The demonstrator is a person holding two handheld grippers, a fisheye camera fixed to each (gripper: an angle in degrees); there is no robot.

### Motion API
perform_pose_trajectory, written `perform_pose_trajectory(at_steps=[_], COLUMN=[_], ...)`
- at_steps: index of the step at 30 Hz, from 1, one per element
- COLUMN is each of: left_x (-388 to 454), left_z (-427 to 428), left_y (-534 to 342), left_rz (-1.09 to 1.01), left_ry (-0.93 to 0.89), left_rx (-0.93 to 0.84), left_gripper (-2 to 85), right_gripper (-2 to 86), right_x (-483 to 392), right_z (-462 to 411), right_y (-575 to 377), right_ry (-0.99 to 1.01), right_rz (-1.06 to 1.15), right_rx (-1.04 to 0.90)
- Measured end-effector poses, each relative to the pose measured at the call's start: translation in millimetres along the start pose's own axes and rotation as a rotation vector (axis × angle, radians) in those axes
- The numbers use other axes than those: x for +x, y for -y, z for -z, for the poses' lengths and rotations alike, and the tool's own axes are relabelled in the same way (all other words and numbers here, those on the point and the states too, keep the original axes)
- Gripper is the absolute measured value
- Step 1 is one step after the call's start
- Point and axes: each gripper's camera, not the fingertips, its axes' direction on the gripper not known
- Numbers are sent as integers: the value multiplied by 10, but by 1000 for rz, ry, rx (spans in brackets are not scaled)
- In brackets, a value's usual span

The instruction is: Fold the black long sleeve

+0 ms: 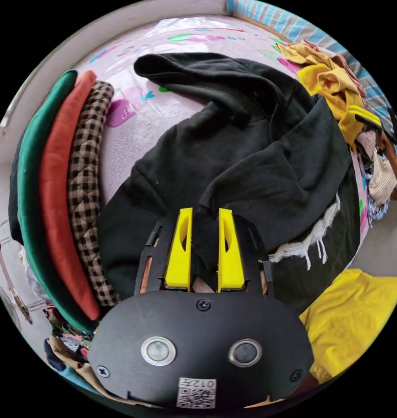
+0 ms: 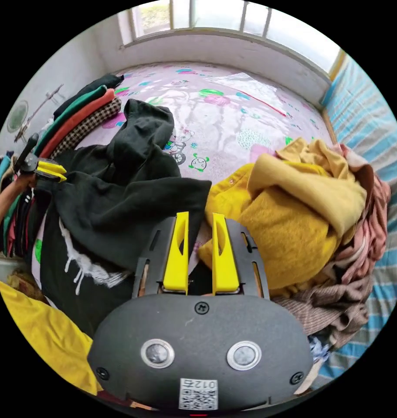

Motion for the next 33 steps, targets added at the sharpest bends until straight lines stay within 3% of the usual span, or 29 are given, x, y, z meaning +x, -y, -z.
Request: perform_pose_trajectory(at_steps=[7, 16, 24, 26, 29, 33], left_x=[42, 59, -312, -389, -394, -460], left_z=[-157, -50, 861, 660, 166, -26], left_y=[326, 611, 841, 1040, 1265, 1372], left_rz=[-93, -103, 2, 21, 23, 92], left_ry=[-22, -20, -21, -45, -83, -90], left_rx=[-85, -124, 71, -38, -246, -273], left_gripper=[78, 29, 11, 11, 13, 17], right_gripper=[99, 27, 10, 13, 17, 20], right_x=[242, -124, 837, 942, 804, 686], right_z=[-414, -881, -509, -570, -749, -794], right_y=[874, 944, 931, 876, 818, 760], right_ry=[74, -149, 40, 70, -41, -154], right_rz=[221, 716, 325, 222, 195, 176], right_rx=[-161, -416, -352, -305, -287, -261])
